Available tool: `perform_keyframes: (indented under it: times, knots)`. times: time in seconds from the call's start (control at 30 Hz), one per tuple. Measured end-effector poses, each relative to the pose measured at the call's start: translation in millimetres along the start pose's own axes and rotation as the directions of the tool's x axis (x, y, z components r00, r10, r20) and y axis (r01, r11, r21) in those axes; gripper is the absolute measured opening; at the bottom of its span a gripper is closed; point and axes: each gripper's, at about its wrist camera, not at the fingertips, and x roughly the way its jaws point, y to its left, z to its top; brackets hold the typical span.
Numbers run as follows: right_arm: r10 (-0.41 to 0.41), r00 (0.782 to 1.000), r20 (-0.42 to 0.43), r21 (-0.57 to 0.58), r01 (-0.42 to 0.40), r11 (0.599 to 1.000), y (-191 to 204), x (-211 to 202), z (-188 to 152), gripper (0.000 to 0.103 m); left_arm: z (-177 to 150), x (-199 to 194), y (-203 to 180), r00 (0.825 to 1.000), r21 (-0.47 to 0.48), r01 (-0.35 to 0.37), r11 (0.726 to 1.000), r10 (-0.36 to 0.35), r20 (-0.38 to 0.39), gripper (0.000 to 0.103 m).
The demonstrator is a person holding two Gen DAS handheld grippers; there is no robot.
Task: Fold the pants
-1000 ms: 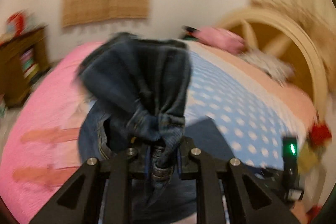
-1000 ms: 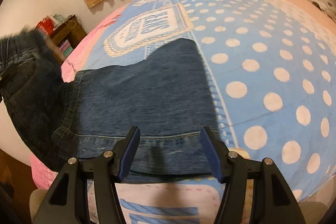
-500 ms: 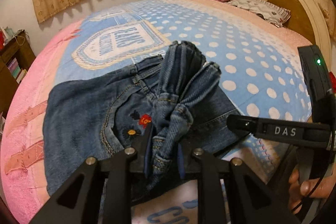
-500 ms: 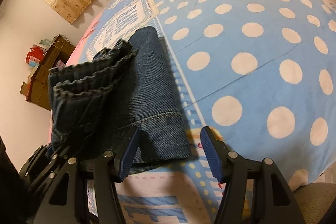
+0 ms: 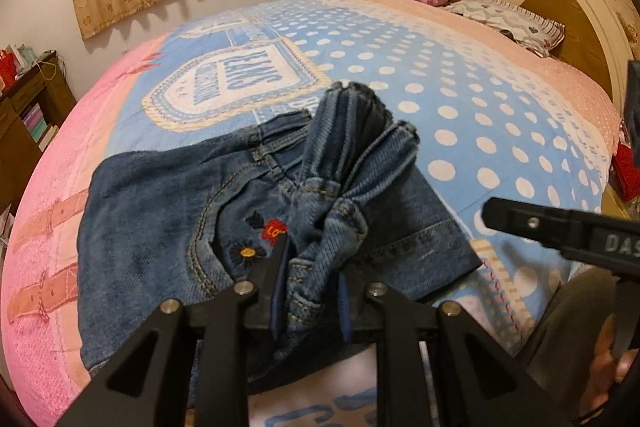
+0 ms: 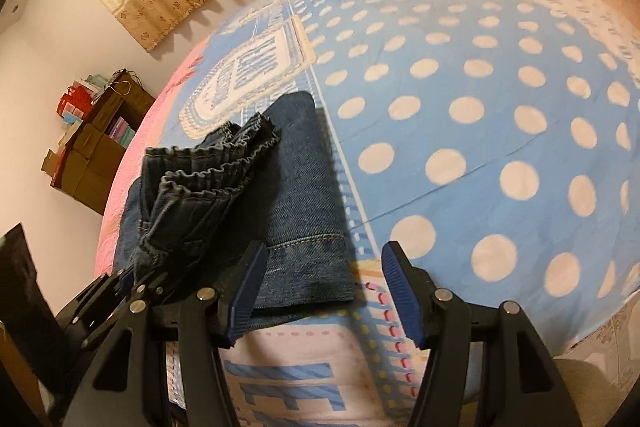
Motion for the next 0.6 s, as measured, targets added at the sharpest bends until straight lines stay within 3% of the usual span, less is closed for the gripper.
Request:
perform_keyframes:
  times: [0.2, 0.27, 0.33, 0.4, 0.43, 0.47, 0.5, 0.6]
  knots:
    - [0.006, 1.000, 0.027, 0.063, -0.008, 0.998, -22, -15, 6, 0.061, 13, 4, -18, 0.999, 0.006, -0.004, 1.000, 0.004, 0.053, 0.021]
    - [0.009, 1.000, 0.019, 0.095, -0.011, 0.995, -30, -13, 6, 0.061, 4, 23, -34, 0.999, 0.102, -0.041, 0.994, 0.040, 0.013, 0.021]
    - [0.015, 1.000, 0.008, 0.131, -0.016, 0.991, -37, -10, 6, 0.061, -10, 39, -52, 0.995, 0.224, -0.087, 0.971, 0.098, -0.038, 0.024]
    - [0.026, 1.000, 0.014, 0.158, -0.028, 0.987, -42, -10, 6, 0.061, -24, 36, -67, 0.989, 0.332, -0.144, 0.932, 0.151, 0.007, 0.031]
    - [0.026, 0.999, 0.019, 0.163, -0.029, 0.986, -44, -11, 6, 0.061, -28, 30, -71, 0.990, 0.358, -0.136, 0.924, 0.140, 0.016, 0.038]
    - [0.028, 0.999, 0.022, 0.167, -0.031, 0.985, -45, -11, 6, 0.061, -29, 26, -70, 0.993, 0.354, -0.112, 0.928, 0.115, 0.012, 0.047]
    - [0.033, 0.999, 0.019, 0.173, -0.036, 0.984, -46, -10, 7, 0.061, -29, 17, -66, 0.998, 0.326, -0.063, 0.943, 0.064, 0.006, 0.052]
    - [0.067, 0.998, 0.012, 0.198, -0.068, 0.978, -48, -8, 7, 0.061, -29, -1, -55, 1.000, 0.252, -0.005, 0.968, 0.006, -0.001, 0.065]
